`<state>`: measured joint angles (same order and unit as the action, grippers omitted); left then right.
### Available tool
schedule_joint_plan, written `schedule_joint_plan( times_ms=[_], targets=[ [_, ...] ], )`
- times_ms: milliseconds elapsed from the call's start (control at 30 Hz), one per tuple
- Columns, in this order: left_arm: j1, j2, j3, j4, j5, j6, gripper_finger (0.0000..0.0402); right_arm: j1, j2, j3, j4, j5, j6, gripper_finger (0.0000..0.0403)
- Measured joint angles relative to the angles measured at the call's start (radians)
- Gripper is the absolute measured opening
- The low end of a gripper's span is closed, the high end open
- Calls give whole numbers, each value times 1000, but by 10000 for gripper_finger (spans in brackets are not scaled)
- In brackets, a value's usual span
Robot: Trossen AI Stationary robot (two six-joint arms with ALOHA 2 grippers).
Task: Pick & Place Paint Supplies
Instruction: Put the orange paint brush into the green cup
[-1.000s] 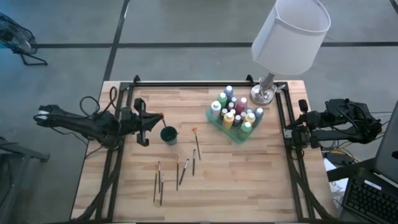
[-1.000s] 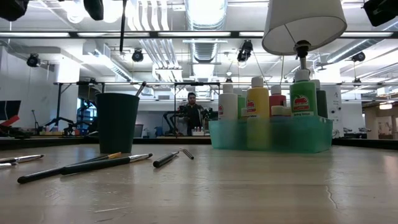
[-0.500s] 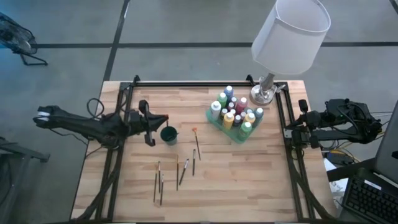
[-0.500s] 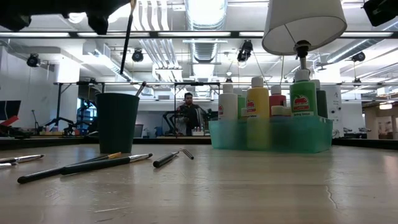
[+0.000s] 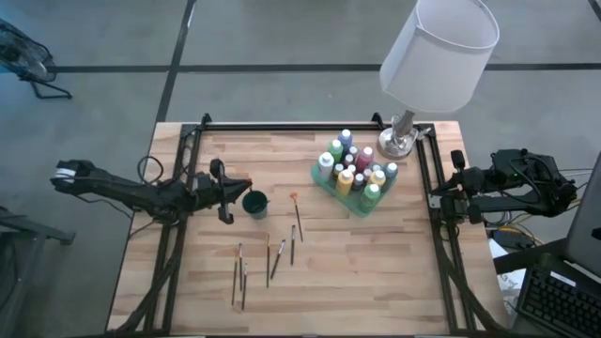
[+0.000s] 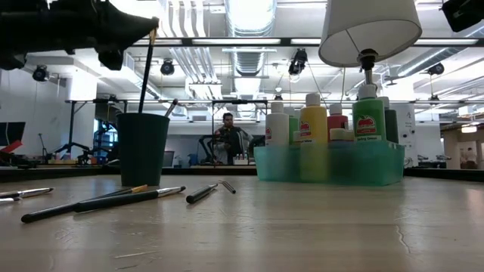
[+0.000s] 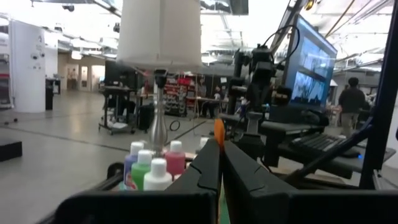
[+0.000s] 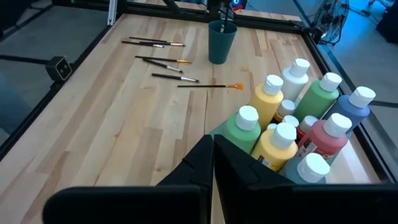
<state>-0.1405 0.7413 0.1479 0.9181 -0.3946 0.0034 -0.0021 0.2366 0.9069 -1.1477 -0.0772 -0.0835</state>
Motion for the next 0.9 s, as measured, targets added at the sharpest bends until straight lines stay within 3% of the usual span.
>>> schedule_joint_plan(
  times_ms=[900],
  targets=[
    [26,208,-56,13,5,-132,7,0,0,0,0,0,-2,8]
  ],
)
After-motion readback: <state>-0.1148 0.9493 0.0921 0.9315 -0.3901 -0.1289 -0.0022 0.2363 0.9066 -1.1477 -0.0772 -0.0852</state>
